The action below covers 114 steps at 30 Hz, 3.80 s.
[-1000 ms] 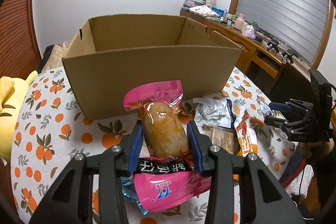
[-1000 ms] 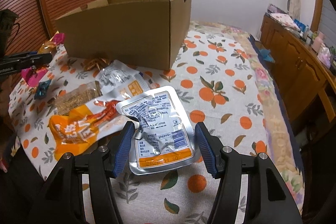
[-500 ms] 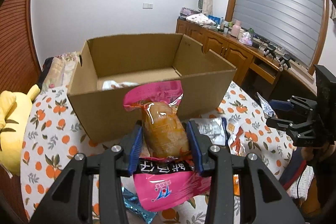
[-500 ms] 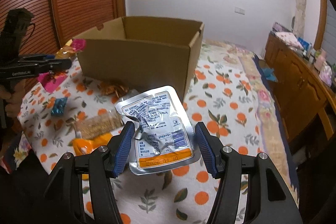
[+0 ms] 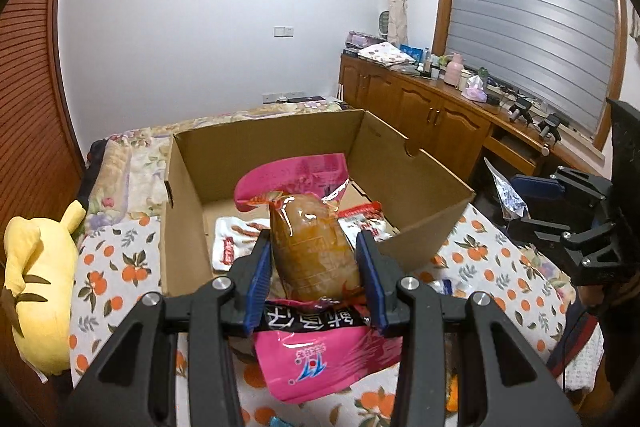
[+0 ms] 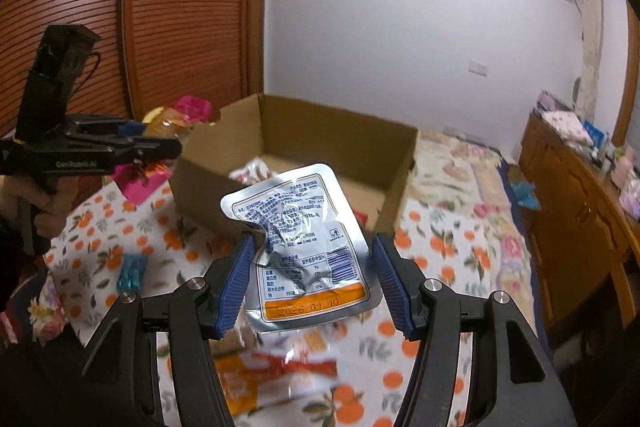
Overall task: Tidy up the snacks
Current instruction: 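Carry both held snacks over the box and open both tools, then move both tools back toward the blue wrapper on the table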
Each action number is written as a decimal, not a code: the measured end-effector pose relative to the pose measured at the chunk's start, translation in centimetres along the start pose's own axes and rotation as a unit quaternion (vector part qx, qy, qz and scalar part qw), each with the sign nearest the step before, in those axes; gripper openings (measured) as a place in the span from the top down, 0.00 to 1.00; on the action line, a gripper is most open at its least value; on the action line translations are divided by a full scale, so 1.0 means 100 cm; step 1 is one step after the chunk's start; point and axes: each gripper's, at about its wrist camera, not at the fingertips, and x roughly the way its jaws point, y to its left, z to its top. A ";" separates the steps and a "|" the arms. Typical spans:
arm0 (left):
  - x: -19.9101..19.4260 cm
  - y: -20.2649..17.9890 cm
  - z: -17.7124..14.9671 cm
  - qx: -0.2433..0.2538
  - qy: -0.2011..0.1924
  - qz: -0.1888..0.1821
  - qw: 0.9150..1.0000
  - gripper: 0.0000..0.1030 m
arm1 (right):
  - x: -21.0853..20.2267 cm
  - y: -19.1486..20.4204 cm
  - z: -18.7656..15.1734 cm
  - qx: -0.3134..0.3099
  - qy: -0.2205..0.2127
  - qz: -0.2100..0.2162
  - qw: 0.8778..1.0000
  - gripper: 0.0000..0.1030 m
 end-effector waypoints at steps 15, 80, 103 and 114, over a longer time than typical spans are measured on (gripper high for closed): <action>0.050 0.031 0.037 -0.001 0.016 0.018 1.000 0.61 | 0.065 -0.004 0.051 -0.023 -0.005 0.027 0.999 0.41; -0.026 0.030 -0.011 0.004 -0.005 0.030 1.000 0.27 | 0.040 0.013 0.023 0.026 0.047 0.012 0.998 0.40; -0.012 0.009 -0.153 -0.055 0.121 0.034 0.991 0.29 | 0.020 0.015 -0.095 0.112 0.103 0.000 0.988 0.39; -0.011 0.012 -0.163 -0.081 0.126 0.019 0.989 0.55 | 0.021 0.013 -0.117 0.130 0.119 0.004 0.984 0.39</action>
